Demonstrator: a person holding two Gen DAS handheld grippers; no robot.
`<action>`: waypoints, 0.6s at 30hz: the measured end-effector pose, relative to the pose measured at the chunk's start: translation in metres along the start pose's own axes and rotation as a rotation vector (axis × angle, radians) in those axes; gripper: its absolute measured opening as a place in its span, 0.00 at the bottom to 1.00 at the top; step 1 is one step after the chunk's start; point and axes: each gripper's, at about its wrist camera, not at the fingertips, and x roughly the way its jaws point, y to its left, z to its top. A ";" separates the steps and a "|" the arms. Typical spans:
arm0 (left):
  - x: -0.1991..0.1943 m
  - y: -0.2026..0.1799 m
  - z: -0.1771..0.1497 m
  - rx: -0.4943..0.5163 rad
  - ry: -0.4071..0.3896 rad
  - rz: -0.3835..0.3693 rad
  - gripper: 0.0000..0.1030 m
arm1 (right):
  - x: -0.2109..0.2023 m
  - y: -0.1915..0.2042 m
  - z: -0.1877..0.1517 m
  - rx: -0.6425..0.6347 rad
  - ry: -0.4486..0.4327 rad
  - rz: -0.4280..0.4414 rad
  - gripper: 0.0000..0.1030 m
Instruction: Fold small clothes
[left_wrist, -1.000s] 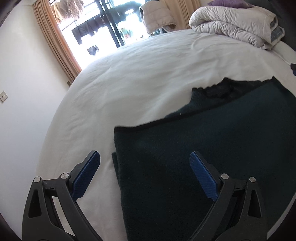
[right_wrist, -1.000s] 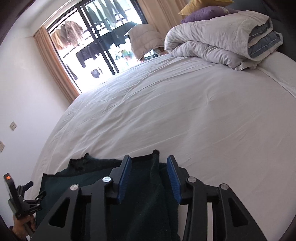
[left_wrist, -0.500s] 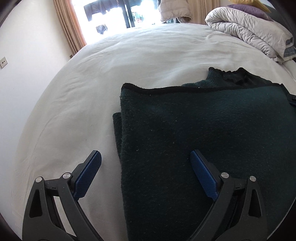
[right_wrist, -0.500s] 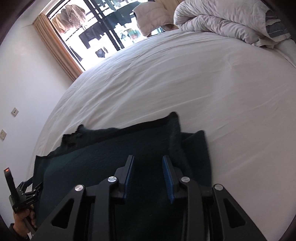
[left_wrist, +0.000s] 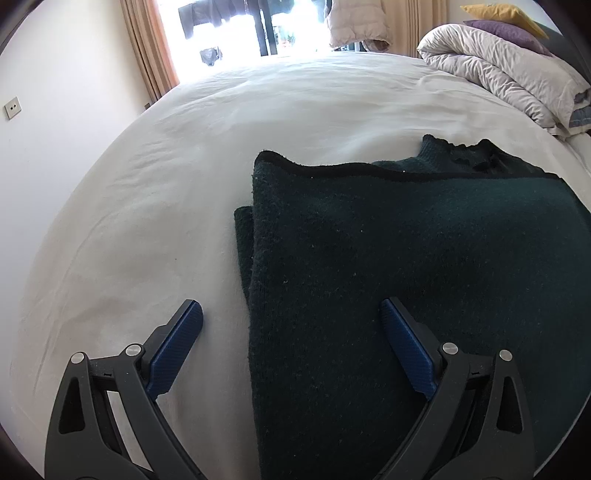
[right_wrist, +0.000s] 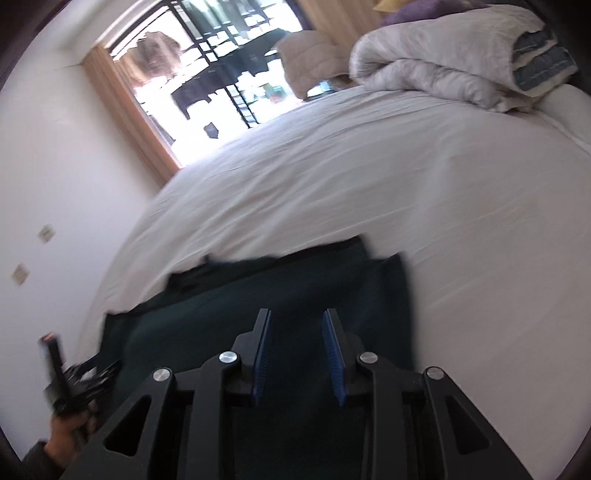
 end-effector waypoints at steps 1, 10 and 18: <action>-0.001 0.000 -0.001 -0.001 0.000 0.001 0.97 | 0.005 0.013 -0.017 0.018 0.041 0.078 0.30; -0.008 0.005 -0.011 -0.033 -0.002 -0.003 0.97 | 0.056 0.005 -0.072 0.202 0.161 0.247 0.07; -0.008 0.006 -0.015 -0.039 -0.019 -0.007 0.97 | 0.002 -0.102 -0.057 0.436 -0.056 0.112 0.00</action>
